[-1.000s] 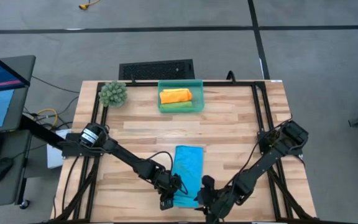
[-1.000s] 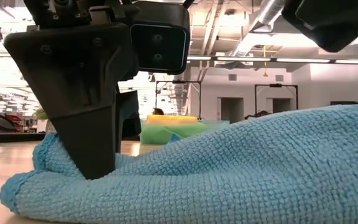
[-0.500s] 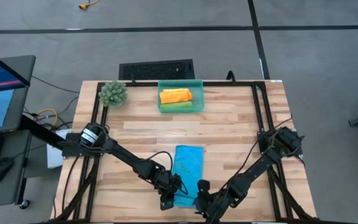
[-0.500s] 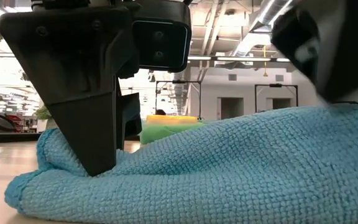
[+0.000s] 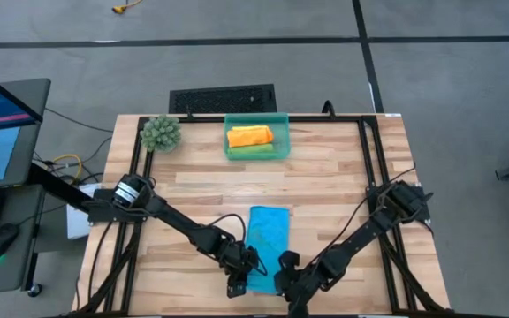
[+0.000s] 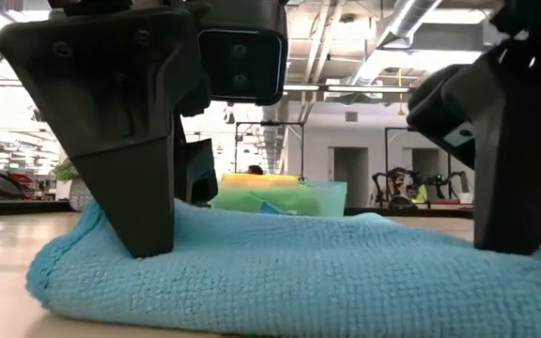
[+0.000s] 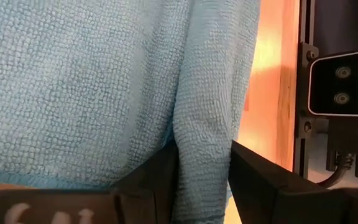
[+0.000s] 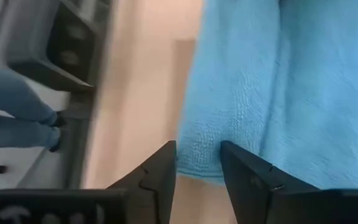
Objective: Roll microfiber towels into tight, uniform cylinder then place into a basket
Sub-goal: Roll the blue towel
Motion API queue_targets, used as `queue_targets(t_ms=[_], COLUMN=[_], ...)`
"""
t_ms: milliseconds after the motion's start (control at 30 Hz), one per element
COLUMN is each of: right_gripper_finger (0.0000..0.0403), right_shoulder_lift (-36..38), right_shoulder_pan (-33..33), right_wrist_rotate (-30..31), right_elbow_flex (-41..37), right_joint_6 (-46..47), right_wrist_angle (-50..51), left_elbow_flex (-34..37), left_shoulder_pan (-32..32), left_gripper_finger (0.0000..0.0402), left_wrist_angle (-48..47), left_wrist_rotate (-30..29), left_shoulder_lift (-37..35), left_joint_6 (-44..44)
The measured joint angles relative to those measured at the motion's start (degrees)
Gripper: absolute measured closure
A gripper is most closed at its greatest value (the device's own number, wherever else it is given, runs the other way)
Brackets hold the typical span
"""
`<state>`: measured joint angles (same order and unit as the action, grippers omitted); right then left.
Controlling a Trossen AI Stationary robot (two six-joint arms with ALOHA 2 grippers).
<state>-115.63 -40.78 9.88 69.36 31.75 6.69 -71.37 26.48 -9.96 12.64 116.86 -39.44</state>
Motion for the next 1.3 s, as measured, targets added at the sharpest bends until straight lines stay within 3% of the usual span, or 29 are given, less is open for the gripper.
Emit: queue_targets(t_ms=[167, 433, 667, 967, 1133, 1300], right_gripper_finger=[0.0259, 0.0273, 0.0282, 0.0283, 0.0283, 0.0283], right_shoulder_lift=[0.0, 0.0, 0.0, 0.0, 0.0, 0.0], right_shoulder_pan=[1.6, 2.4, 2.4, 2.2, 2.2, 2.2], right_wrist_rotate=[-0.3, -2.4, -2.5, -2.6, -2.7, -2.7], right_elbow_flex=[0.0, 0.0, 0.0, 0.0, 0.0, 0.0], right_joint_6=[3.8, 4.3, 7.2, 8.8, 8.9, 8.9], right_wrist_angle=[4.8, 4.6, 4.5, 4.4, 4.0, 3.9], left_elbow_flex=[0.2, 0.1, 0.0, 0.0, -0.2, 0.0], left_shoulder_pan=[0.5, 2.5, 5.7, 11.3, 11.8, 9.0], left_gripper_finger=[0.0275, 0.0275, 0.0275, 0.0286, 0.0295, 0.0302], left_wrist_angle=[-0.6, -0.6, -2.0, -4.0, 1.4, 4.7], left_wrist_rotate=[-2.6, -8.7, -12.3, -29.5, -29.8, -25.1], left_shoulder_lift=[-2.0, -8.0, -8.5, -11.6, -9.1, -3.9], left_joint_6=[1.7, 7.5, 9.8, 13.4, 21.3, 21.9])
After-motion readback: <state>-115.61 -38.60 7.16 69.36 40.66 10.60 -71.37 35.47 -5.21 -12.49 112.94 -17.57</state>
